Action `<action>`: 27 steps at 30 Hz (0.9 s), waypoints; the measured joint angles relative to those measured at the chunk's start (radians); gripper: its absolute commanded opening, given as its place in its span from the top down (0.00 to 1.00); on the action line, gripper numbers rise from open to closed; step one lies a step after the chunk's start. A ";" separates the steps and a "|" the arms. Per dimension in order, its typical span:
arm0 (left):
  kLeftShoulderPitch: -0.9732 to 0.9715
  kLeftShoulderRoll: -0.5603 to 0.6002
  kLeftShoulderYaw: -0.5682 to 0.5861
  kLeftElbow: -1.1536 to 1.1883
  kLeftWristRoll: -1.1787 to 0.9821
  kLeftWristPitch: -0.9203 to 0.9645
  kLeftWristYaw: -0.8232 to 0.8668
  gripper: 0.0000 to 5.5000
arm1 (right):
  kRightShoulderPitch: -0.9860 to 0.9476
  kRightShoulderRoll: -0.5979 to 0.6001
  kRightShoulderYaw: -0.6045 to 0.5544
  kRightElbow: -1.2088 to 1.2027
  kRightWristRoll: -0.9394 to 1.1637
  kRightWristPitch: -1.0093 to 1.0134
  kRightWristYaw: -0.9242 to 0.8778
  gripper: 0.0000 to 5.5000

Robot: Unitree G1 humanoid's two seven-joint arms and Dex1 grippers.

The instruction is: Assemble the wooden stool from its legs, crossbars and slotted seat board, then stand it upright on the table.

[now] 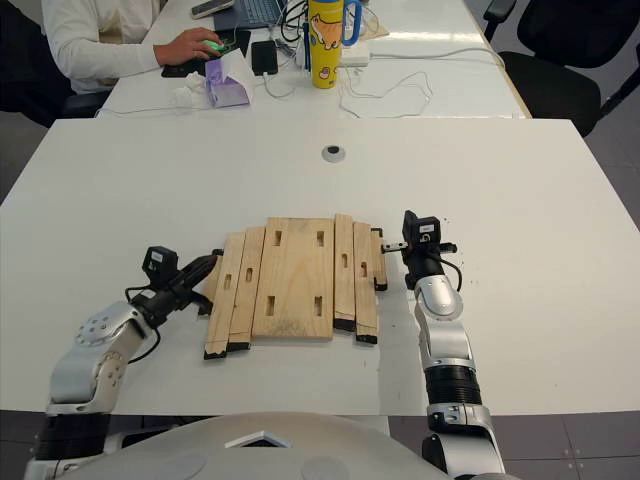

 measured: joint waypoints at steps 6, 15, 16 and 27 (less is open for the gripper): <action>0.024 0.065 -0.024 0.006 0.022 0.032 -0.042 1.00 | 0.005 0.000 0.000 0.000 0.000 0.000 -0.001 1.00; 0.026 0.070 -0.046 0.030 0.062 0.031 -0.031 1.00 | 0.005 0.002 0.001 0.000 -0.004 -0.001 -0.008 1.00; 0.027 0.070 -0.050 0.037 0.067 0.029 -0.027 1.00 | 0.005 0.002 0.001 0.000 -0.005 -0.001 -0.010 1.00; -0.017 0.080 -0.095 0.108 0.215 -0.080 0.065 1.00 | 0.004 0.004 0.003 0.000 -0.008 -0.001 -0.014 1.00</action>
